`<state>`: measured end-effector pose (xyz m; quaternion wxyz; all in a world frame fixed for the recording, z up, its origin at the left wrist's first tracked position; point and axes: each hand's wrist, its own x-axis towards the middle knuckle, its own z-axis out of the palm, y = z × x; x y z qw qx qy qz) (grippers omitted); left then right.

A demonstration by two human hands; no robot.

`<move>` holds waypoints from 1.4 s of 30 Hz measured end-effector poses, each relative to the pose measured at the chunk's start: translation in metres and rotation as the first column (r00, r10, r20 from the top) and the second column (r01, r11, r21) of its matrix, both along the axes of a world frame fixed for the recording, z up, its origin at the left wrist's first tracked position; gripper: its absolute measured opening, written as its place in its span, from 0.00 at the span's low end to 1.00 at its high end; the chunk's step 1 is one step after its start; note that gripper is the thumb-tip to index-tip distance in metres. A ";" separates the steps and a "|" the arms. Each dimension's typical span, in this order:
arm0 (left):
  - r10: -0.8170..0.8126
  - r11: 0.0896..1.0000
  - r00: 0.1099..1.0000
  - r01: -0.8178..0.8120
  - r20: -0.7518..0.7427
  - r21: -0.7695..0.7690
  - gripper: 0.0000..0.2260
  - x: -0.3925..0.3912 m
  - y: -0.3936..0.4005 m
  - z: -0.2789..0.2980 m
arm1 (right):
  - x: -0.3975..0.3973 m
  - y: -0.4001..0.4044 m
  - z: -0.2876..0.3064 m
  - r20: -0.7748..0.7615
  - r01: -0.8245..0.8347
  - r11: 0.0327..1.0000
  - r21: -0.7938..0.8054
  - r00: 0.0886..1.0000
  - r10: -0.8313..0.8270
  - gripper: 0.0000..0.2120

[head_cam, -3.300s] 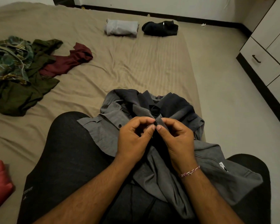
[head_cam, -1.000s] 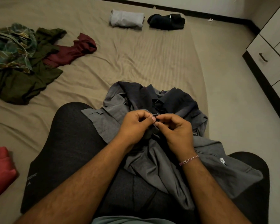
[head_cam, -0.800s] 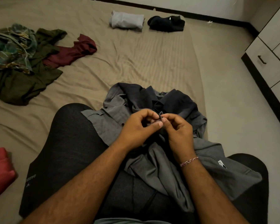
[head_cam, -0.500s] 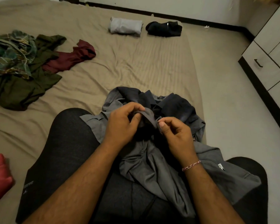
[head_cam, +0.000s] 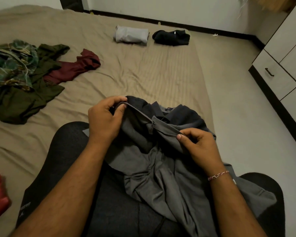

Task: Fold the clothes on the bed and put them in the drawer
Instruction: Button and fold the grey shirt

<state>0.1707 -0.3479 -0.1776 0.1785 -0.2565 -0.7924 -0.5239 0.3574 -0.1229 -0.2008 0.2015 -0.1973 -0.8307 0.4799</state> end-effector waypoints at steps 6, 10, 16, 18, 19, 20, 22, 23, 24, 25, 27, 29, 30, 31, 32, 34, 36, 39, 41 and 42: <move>-0.072 0.961 0.996 0.055 -0.053 -0.270 0.07 -0.069 0.061 0.040 | -0.077 0.052 0.047 -0.026 0.338 0.938 -0.075 0.940 -0.341 0.09; 0.005 0.997 0.963 -0.025 -0.268 -0.071 0.08 -0.109 0.112 0.125 | -0.135 0.079 0.138 -0.312 0.554 0.832 0.039 0.798 -0.517 0.09; 0.050 0.992 0.871 0.015 -0.488 0.127 0.03 -0.103 0.124 0.191 | -0.142 0.086 0.206 -0.654 0.626 0.771 0.118 0.633 -0.414 0.08; 0.037 0.995 0.852 0.014 -0.522 0.094 0.03 -0.082 0.108 0.168 | -0.120 0.077 0.190 -0.640 0.555 0.794 0.248 0.709 -0.296 0.06; 0.017 0.998 0.856 0.017 -0.517 0.061 0.03 -0.068 0.095 0.145 | -0.105 0.068 0.170 -0.580 0.501 0.804 0.320 0.775 -0.252 0.05; -0.004 0.999 0.864 0.030 -0.503 0.043 0.03 -0.055 0.082 0.122 | -0.090 0.061 0.152 -0.504 0.444 0.803 0.398 0.837 -0.213 0.05; -0.057 0.998 0.902 0.056 -0.427 -0.014 0.04 -0.030 0.056 0.067 | -0.060 0.042 0.104 -0.287 0.308 0.819 0.483 0.940 -0.184 0.05; -0.078 0.997 0.913 0.067 -0.399 -0.042 0.05 -0.022 0.047 0.048 | -0.050 0.033 0.088 -0.197 0.257 0.851 0.457 0.963 -0.185 0.06; -0.105 0.994 0.928 0.083 -0.356 -0.077 0.05 -0.004 0.033 0.025 | -0.032 0.017 0.064 -0.105 0.211 0.908 0.362 0.977 -0.185 0.07; -0.117 0.992 0.930 0.096 -0.350 -0.076 0.05 0.005 0.026 0.019 | -0.022 0.007 0.053 -0.065 0.190 0.953 0.235 0.982 -0.179 0.09; -0.156 0.985 0.919 0.120 -0.362 -0.121 0.03 0.031 0.013 0.009 | -0.001 -0.019 0.036 -0.004 0.142 0.988 -0.052 0.990 -0.143 0.13; -0.202 0.975 0.894 0.144 -0.401 -0.170 0.03 0.052 0.006 0.009 | 0.014 -0.041 0.032 -0.038 0.097 0.967 -0.234 0.993 -0.108 0.13; -0.216 0.973 0.886 0.159 -0.409 -0.169 0.03 0.058 0.006 0.008 | 0.016 -0.046 0.033 -0.065 0.079 0.956 -0.283 0.993 -0.102 0.11; -0.231 0.970 0.885 0.177 -0.404 -0.167 0.04 0.065 0.005 0.005 | 0.018 -0.051 0.035 -0.090 0.058 0.945 -0.322 0.992 -0.092 0.08; -0.240 0.968 0.887 0.190 -0.394 -0.163 0.03 0.072 0.003 0.002 | 0.020 -0.057 0.037 -0.109 0.044 0.928 -0.371 0.990 -0.090 0.05; -0.252 0.967 0.891 0.216 -0.377 -0.136 0.03 0.078 0.003 -0.003 | 0.022 -0.062 0.040 -0.152 0.030 0.893 -0.449 0.982 -0.110 0.06; -0.263 0.965 0.894 0.239 -0.364 -0.111 0.03 0.081 0.001 -0.004 | 0.023 -0.066 0.039 -0.174 0.058 0.877 -0.477 0.972 -0.158 0.07; -0.289 0.957 0.877 0.265 -0.384 -0.115 0.03 0.086 0.000 -0.004 | 0.023 -0.076 0.034 -0.209 0.087 0.879 -0.468 0.956 -0.205 0.07; -0.318 0.948 0.860 0.288 -0.399 -0.134 0.03 0.088 0.003 -0.005 | 0.021 -0.083 0.031 -0.228 0.108 0.882 -0.458 0.945 -0.234 0.07; -0.328 0.945 0.854 0.295 -0.404 -0.144 0.03 0.089 0.004 -0.005 | 0.019 -0.085 0.028 -0.241 0.111 0.891 -0.441 0.941 -0.237 0.08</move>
